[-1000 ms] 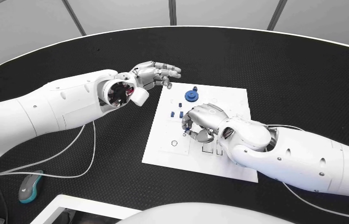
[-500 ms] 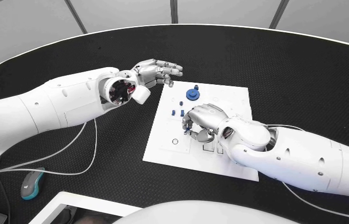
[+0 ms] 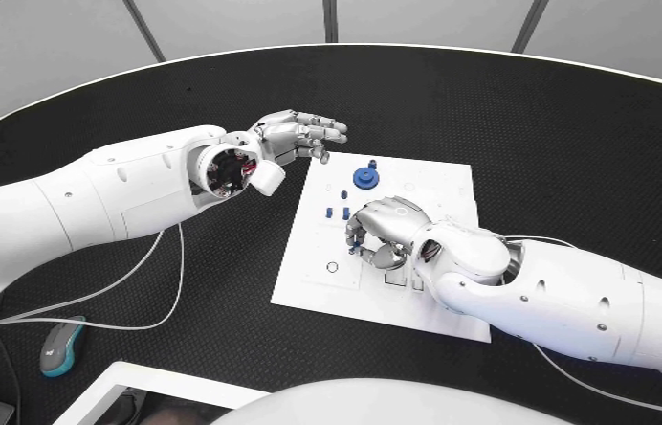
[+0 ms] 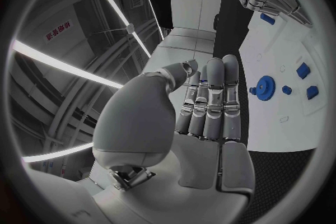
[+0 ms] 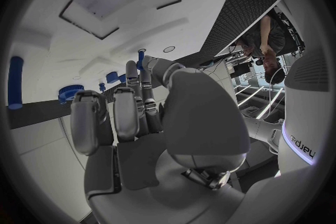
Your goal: Assemble the parts on the task board
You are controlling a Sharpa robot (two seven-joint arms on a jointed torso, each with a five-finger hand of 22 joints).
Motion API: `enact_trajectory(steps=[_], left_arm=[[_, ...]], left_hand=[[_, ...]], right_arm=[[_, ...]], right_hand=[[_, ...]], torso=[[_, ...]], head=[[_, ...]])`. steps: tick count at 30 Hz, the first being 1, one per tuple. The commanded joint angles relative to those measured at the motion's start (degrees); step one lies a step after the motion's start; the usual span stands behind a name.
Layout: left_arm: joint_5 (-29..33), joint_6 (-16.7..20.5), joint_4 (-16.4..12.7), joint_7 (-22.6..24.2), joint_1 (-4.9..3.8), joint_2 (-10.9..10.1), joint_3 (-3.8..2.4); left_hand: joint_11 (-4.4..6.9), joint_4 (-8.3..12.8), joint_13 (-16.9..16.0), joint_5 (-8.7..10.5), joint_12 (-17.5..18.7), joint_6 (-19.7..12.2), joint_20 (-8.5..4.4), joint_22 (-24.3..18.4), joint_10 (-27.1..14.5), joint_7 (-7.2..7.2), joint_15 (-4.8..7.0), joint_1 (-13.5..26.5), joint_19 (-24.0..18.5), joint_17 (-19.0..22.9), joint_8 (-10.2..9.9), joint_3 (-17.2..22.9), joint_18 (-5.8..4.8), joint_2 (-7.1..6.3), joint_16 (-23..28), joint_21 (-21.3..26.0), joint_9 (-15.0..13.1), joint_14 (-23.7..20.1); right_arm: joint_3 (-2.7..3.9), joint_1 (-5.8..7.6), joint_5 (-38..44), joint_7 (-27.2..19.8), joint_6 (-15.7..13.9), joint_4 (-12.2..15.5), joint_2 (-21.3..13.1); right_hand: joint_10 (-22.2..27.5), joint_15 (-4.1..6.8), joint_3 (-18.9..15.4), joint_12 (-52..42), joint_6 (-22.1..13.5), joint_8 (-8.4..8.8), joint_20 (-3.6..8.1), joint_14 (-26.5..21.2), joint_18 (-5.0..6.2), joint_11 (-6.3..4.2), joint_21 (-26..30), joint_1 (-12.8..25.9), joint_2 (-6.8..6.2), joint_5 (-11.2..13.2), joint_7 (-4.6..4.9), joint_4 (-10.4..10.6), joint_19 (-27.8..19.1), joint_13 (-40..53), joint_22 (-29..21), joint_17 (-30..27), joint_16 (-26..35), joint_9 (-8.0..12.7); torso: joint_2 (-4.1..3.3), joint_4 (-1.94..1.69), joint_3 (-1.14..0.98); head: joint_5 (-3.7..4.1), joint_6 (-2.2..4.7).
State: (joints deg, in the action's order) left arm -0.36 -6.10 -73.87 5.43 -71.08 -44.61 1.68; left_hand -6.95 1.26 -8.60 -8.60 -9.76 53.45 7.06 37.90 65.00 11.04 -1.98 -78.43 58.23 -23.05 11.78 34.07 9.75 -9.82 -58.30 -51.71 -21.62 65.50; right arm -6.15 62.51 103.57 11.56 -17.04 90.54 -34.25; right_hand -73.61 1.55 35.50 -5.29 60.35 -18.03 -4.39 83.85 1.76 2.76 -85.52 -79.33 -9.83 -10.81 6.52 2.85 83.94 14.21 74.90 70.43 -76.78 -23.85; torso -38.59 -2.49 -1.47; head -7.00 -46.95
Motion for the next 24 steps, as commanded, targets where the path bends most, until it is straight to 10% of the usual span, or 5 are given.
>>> enact_trajectory(steps=[1, 24], left_arm=[[0.00, 0.02, -0.01, 0.00, -0.01, -0.06, 0.00], [0.00, -0.07, 0.16, -0.15, -0.05, 0.11, 0.00]], left_hand=[[0.07, -0.04, 0.05, 0.06, 0.09, -0.11, 0.01, -0.08, -0.42, 0.28, -0.09, 0.15, -0.50, 0.05, -0.25, -0.26, 0.84, 0.59, 0.37, 0.23, 0.05, -0.34], [0.07, -0.04, 0.05, 0.06, 0.09, -0.11, 0.01, -0.08, -0.42, 0.28, -0.09, 0.15, -0.50, 0.05, -0.25, -0.26, 0.84, 0.59, 0.37, 0.23, 0.05, -0.34]], right_arm=[[0.00, -0.12, 0.00, -0.01, 0.11, -0.18, 0.18], [-0.12, -0.66, 0.00, -0.01, 1.68, -1.21, 1.53]], right_hand=[[-0.51, 0.27, 0.08, -0.27, -0.01, -0.35, 0.38, 2.50, -0.78, -0.10, 0.31, -0.45, 0.01, -0.38, 0.40, -0.29, 4.57, 0.06, 13.69, -0.04, 0.04, -0.04], [-0.51, 0.24, 0.07, -0.22, -0.07, -0.34, 0.36, 2.49, -0.75, -0.06, 0.48, -0.44, 0.05, -0.56, 0.45, -0.37, 4.52, 0.09, 13.65, -0.10, 0.07, -0.10]], torso=[[0.01, -0.03, -0.03], [0.06, -0.01, 0.04]], head=[[-0.02, -0.13], [-0.06, -0.39]])
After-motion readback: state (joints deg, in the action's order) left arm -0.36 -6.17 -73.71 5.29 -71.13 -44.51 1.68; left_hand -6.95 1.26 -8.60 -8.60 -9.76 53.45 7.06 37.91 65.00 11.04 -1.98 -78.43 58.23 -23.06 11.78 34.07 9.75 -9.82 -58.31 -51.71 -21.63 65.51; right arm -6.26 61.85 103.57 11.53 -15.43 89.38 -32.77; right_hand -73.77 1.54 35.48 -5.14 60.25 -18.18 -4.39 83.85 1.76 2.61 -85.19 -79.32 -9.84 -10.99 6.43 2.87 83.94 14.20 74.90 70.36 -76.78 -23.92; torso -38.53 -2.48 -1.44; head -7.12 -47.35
